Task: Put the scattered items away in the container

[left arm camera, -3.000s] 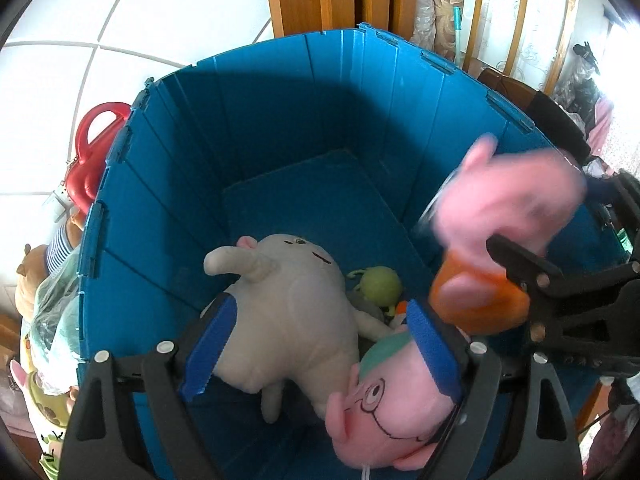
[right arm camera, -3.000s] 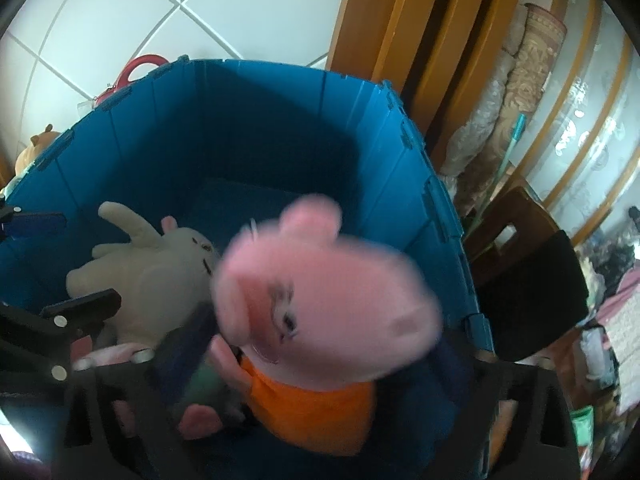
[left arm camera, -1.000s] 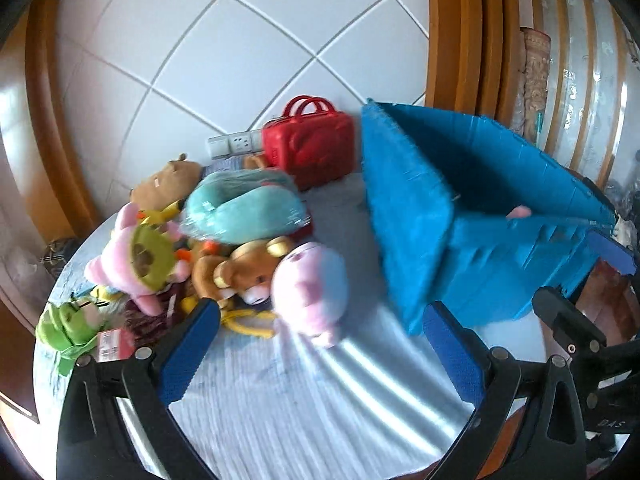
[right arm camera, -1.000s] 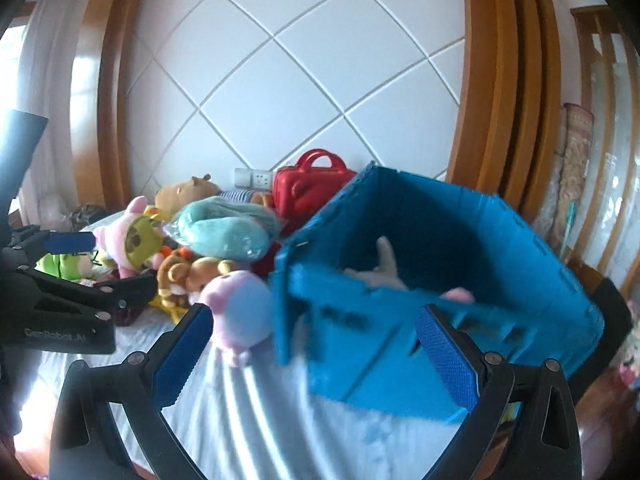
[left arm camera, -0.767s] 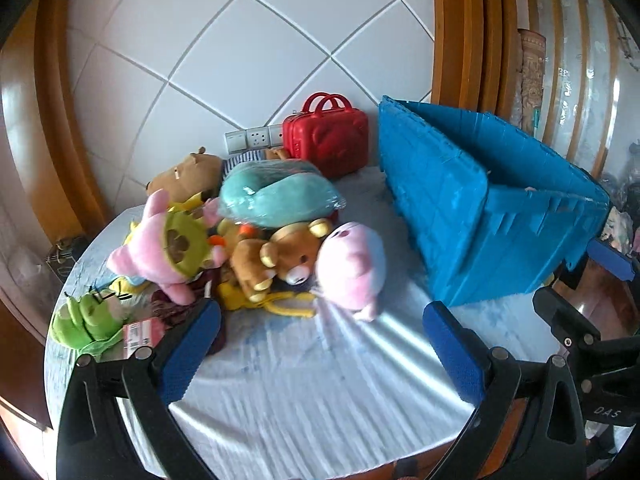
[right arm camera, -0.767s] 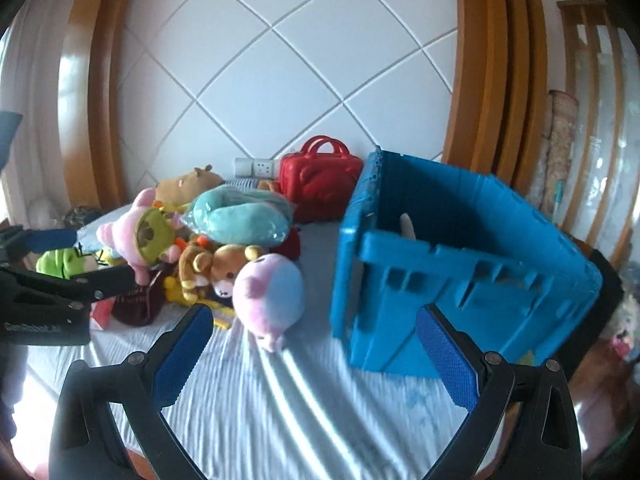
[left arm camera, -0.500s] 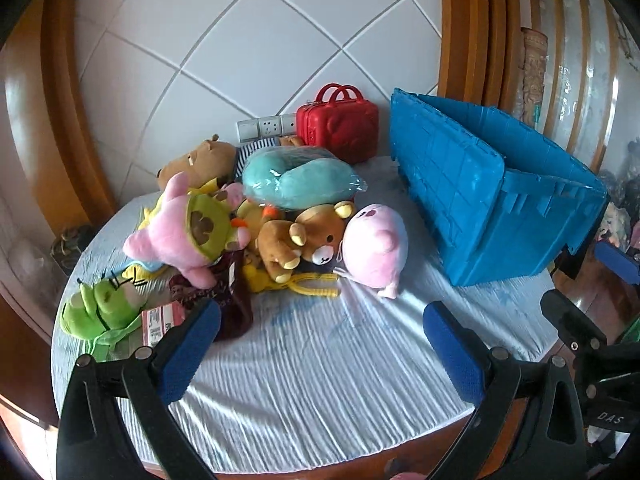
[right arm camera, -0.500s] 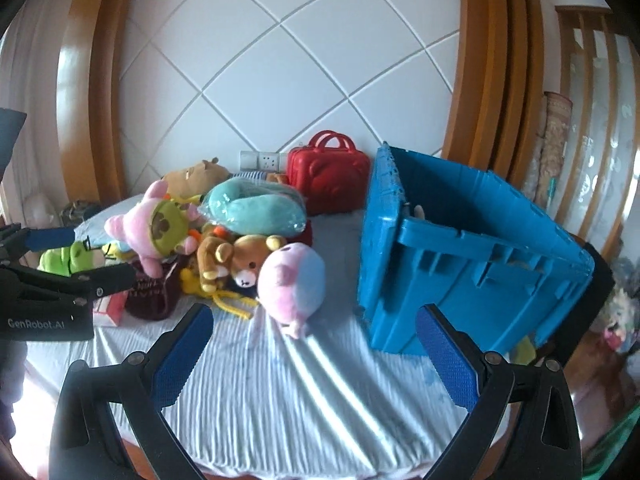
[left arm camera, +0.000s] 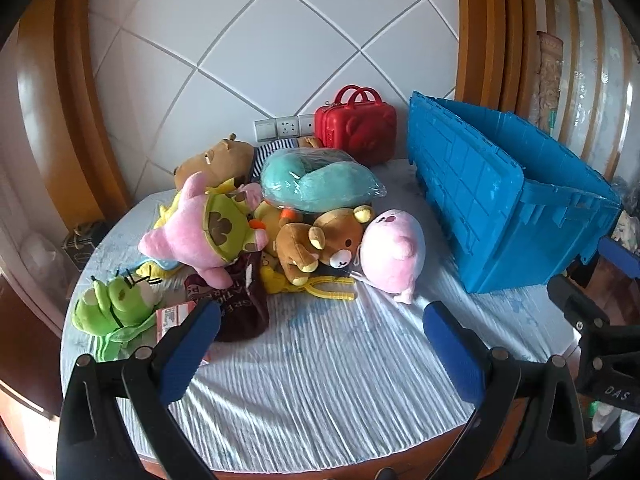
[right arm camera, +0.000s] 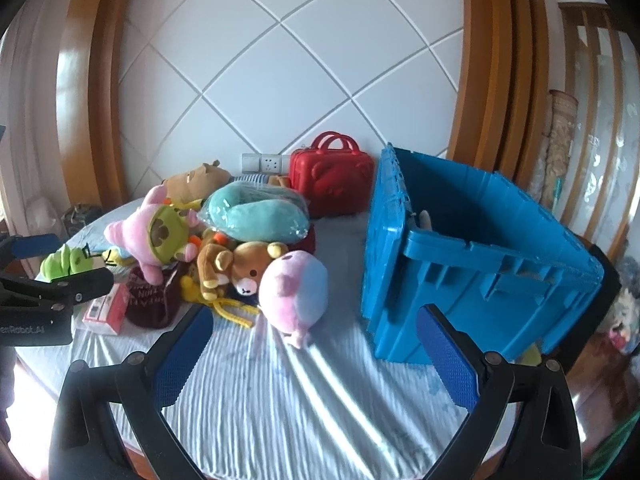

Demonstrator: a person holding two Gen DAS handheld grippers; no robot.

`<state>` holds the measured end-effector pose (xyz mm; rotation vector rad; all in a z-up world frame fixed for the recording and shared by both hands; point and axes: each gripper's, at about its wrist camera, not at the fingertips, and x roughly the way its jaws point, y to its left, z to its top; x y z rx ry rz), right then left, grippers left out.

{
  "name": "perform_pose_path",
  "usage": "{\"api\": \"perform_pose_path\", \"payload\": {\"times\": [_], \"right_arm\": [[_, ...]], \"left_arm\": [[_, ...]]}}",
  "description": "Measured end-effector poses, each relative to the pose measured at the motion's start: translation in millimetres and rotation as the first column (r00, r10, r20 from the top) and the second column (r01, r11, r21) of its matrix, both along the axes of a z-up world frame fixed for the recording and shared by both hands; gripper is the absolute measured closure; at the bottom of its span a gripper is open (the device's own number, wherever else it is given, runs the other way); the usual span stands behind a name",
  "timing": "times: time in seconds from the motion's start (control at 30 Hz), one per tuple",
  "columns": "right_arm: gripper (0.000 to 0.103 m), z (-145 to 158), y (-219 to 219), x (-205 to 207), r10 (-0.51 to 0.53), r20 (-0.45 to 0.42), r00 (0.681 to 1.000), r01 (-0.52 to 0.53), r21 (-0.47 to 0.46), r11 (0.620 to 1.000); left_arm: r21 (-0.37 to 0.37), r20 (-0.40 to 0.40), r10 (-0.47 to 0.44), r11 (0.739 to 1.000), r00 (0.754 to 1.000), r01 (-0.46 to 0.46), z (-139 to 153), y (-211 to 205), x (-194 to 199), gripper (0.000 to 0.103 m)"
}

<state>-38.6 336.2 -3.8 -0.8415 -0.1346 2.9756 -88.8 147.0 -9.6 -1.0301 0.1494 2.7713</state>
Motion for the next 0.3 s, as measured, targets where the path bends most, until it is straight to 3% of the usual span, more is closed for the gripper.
{"api": "perform_pose_path", "payload": {"times": [0.3], "right_arm": [[0.0, -4.4, 6.0, -4.1, -0.005, 0.016, 1.0, 0.005, 0.0, 1.0]], "left_arm": [[0.001, -0.002, 0.011, 1.0, 1.0, -0.011, -1.0, 5.4, 1.1, 0.0]]}}
